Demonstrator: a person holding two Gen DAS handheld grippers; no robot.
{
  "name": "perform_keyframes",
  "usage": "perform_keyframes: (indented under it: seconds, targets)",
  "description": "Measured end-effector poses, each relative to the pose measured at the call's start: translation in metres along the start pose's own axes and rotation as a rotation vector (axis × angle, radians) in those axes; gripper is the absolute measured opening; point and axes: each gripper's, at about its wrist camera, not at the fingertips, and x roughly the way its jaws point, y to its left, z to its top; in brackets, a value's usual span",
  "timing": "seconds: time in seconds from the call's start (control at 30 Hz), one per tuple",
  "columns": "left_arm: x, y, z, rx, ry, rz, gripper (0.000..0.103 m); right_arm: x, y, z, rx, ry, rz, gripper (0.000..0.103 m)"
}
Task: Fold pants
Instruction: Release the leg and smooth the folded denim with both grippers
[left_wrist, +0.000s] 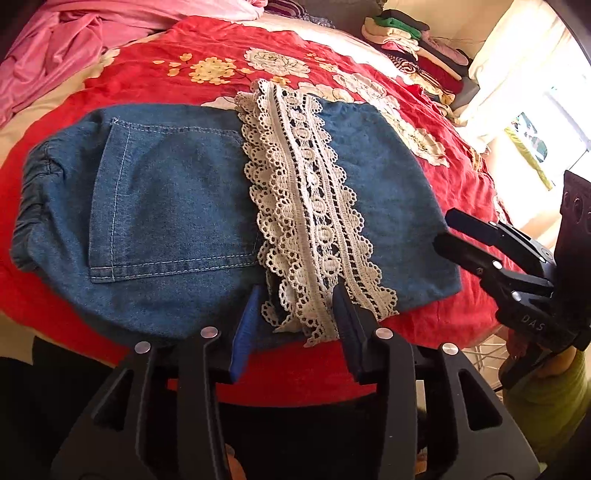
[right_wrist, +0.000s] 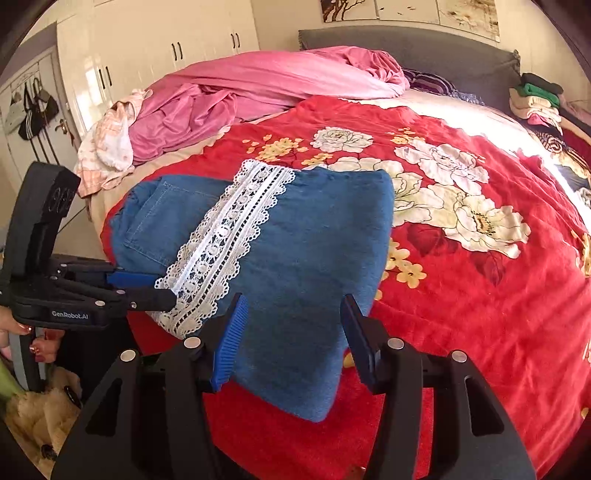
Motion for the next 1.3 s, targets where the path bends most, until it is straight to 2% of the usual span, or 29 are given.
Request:
perform_keyframes:
  seconds: [0.17,0.3,0.4,0.5,0.6,0.7,1.0,1.1,1.3]
  targets:
    - [-0.005,0.001,0.001,0.008,-0.012,0.008,0.037,0.028,0.003,-0.008,0.012,0.107,-0.03,0.054]
    - [-0.008,0.001,0.0,0.013,-0.018,0.008,0.039,0.028,0.002,-0.008,0.024,0.113,-0.019,0.055]
    - [-0.013,0.002,0.001,0.012,-0.032,0.01,0.039,0.019,-0.004,-0.004,0.06,0.092,0.01,0.055]
    - [-0.019,0.002,0.001,0.014,-0.047,0.013,0.04,0.007,-0.007,0.002,0.09,0.06,0.028,0.067]
    - [-0.025,0.003,0.002,0.018,-0.062,0.02,0.042,-0.003,-0.006,0.009,0.091,0.036,0.031,0.067]
    - [-0.033,0.006,0.003,0.017,-0.086,0.027,0.047,-0.009,-0.004,0.017,0.087,0.014,0.034,0.076]
    - [-0.053,0.019,0.005,0.015,-0.147,0.082,0.062,-0.014,0.011,0.041,0.05,-0.022,0.044,0.091]
    - [-0.061,0.025,0.005,0.016,-0.171,0.108,0.068,-0.012,0.018,0.05,0.032,-0.03,0.044,0.093]
    - [-0.074,0.038,0.004,0.015,-0.216,0.166,0.072,-0.004,0.034,0.069,-0.011,-0.031,0.048,0.094]
